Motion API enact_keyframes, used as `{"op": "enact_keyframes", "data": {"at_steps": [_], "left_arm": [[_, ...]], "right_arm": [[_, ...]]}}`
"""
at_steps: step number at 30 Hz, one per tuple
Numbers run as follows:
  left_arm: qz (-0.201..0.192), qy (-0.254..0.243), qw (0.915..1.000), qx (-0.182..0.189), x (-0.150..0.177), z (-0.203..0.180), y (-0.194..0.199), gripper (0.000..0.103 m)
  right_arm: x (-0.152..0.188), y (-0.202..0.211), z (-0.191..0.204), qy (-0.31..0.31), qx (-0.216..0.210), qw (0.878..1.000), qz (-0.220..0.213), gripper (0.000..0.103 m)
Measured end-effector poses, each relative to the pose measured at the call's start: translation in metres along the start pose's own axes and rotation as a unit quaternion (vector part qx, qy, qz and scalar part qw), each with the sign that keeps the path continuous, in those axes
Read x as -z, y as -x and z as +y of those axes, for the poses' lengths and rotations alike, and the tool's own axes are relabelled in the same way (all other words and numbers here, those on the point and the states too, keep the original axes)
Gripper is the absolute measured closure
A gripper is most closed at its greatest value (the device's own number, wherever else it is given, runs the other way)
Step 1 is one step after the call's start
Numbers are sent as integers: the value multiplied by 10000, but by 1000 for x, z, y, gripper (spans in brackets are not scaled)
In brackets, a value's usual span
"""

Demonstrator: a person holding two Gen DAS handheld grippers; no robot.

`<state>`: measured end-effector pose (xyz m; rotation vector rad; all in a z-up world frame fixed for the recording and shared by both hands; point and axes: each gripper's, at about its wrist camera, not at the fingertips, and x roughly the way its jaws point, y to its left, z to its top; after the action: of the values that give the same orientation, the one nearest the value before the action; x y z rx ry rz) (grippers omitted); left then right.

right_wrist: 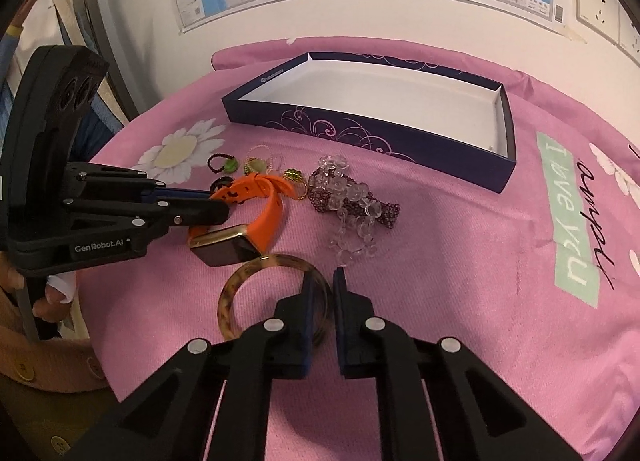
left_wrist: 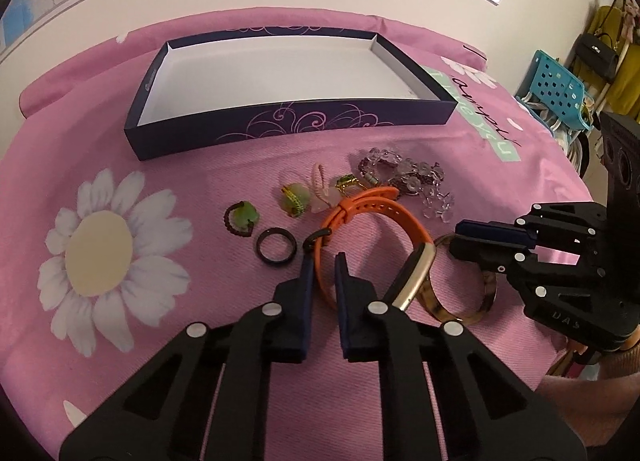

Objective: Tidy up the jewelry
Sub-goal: 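Grasp the orange watch band with the left tool while the right tool grasps the tortoiseshell bangle, then carry the watch band with the left tool while the right tool carries the bangle into the box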

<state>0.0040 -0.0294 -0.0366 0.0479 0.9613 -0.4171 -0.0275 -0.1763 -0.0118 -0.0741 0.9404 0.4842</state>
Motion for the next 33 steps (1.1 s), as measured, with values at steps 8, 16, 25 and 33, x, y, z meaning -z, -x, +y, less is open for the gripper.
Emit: {"op": "enact_keyframes", "data": {"at_steps": [8, 16, 25, 33], "left_arm": [[-88, -40, 9999, -51, 0, 1, 6, 98], [-247, -88, 9997, 19, -2, 5, 22, 98], [-472, -101, 9987, 182, -11, 9, 41, 98], [-772, -87, 9969, 115, -37, 18, 55, 98]], "right_arm": [[3, 6, -5, -151, -187, 9997, -74, 97], [-4, 19, -8, -238, -263, 9989, -307, 97], [-22, 28, -15, -277, -261, 9977, -565, 97], [-50, 31, -29, -281, -207, 9959, -839, 97]]}}
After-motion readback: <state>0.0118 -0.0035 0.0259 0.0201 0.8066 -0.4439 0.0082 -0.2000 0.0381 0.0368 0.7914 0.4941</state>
